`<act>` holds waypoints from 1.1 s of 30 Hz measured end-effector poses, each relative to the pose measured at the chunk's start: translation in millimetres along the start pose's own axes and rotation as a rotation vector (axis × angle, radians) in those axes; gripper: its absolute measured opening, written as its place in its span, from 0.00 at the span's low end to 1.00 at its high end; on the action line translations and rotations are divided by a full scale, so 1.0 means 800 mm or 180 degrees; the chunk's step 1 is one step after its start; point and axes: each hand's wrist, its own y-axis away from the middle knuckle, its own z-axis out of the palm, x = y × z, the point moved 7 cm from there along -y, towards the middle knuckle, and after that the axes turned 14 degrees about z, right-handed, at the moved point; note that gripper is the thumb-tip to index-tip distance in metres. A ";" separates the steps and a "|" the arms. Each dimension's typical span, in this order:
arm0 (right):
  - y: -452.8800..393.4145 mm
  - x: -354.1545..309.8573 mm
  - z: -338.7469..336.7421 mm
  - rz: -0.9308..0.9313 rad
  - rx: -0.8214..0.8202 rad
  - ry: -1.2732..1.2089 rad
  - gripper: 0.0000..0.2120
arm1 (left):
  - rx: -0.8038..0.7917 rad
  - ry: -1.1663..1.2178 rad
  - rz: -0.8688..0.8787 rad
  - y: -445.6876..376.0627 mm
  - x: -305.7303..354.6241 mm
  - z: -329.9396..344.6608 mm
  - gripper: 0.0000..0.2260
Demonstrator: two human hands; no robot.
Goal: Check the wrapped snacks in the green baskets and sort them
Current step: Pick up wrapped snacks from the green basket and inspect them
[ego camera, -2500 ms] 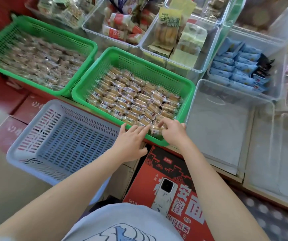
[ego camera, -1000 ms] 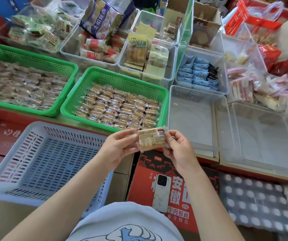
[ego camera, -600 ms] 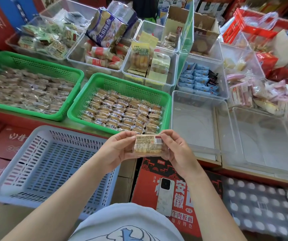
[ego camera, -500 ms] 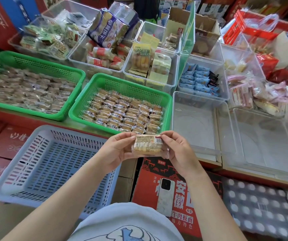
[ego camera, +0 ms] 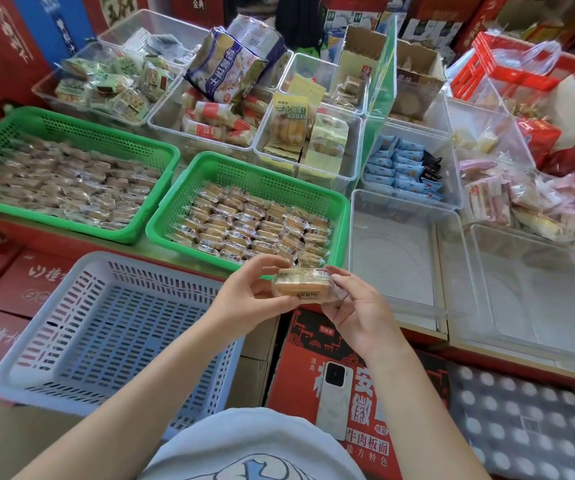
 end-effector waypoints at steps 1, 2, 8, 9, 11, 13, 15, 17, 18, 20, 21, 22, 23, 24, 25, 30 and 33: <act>0.001 0.000 0.001 -0.0079 0.0083 0.0178 0.09 | 0.0141 -0.0034 0.0003 0.000 0.001 -0.002 0.21; 0.001 -0.002 0.001 -0.0241 0.0199 0.0490 0.10 | 0.0243 -0.0033 -0.0017 0.001 -0.001 -0.004 0.18; 0.011 -0.004 0.020 -0.1031 0.0260 0.2574 0.24 | 0.0374 0.0180 -0.0203 0.003 -0.006 -0.006 0.16; 0.011 -0.003 0.022 -0.1046 0.0281 0.2675 0.25 | 0.0333 0.0256 -0.0199 0.002 -0.005 -0.004 0.15; 0.012 -0.003 0.023 -0.1097 0.0281 0.2498 0.23 | 0.0289 0.0388 -0.0198 0.002 -0.005 0.000 0.13; 0.015 -0.003 0.024 -0.1178 0.0317 0.2351 0.20 | 0.0317 0.0507 -0.0226 0.002 -0.007 0.003 0.13; 0.013 -0.003 0.023 -0.1227 0.0417 0.2401 0.17 | 0.0358 0.0659 -0.0278 0.002 -0.009 0.007 0.14; 0.011 -0.001 0.021 -0.1202 0.0448 0.2410 0.16 | 0.0383 0.0722 -0.0303 0.004 -0.010 0.008 0.15; 0.010 0.000 0.020 -0.1165 0.0439 0.2365 0.16 | 0.0378 0.0695 -0.0306 0.004 -0.010 0.008 0.16; 0.009 0.001 0.018 -0.1068 0.0408 0.2231 0.16 | 0.0336 0.0491 -0.0299 0.005 -0.010 0.004 0.19; 0.008 0.002 0.016 -0.1021 0.0402 0.2153 0.14 | 0.0312 0.0342 -0.0286 0.005 -0.010 0.001 0.19; 0.007 0.002 0.014 -0.0982 0.0426 0.2077 0.14 | 0.0299 0.0195 -0.0264 0.005 -0.009 -0.002 0.20; 0.006 0.003 0.011 -0.0944 0.0467 0.1998 0.13 | 0.0298 0.0069 -0.0227 0.005 -0.007 -0.005 0.19; 0.005 0.002 0.007 -0.0911 0.0518 0.1916 0.12 | 0.0310 -0.0003 -0.0187 0.005 -0.006 -0.008 0.18; 0.005 0.002 0.005 -0.0873 0.0561 0.1808 0.12 | 0.0334 0.0006 -0.0151 0.005 -0.004 -0.010 0.17; 0.006 -0.001 -0.001 -0.0734 0.0631 0.1611 0.17 | 0.0621 0.0245 0.0019 0.007 0.000 -0.021 0.09; 0.007 0.004 0.003 -0.0540 0.0437 0.1738 0.24 | 0.0766 0.0318 0.0038 0.005 -0.005 -0.024 0.03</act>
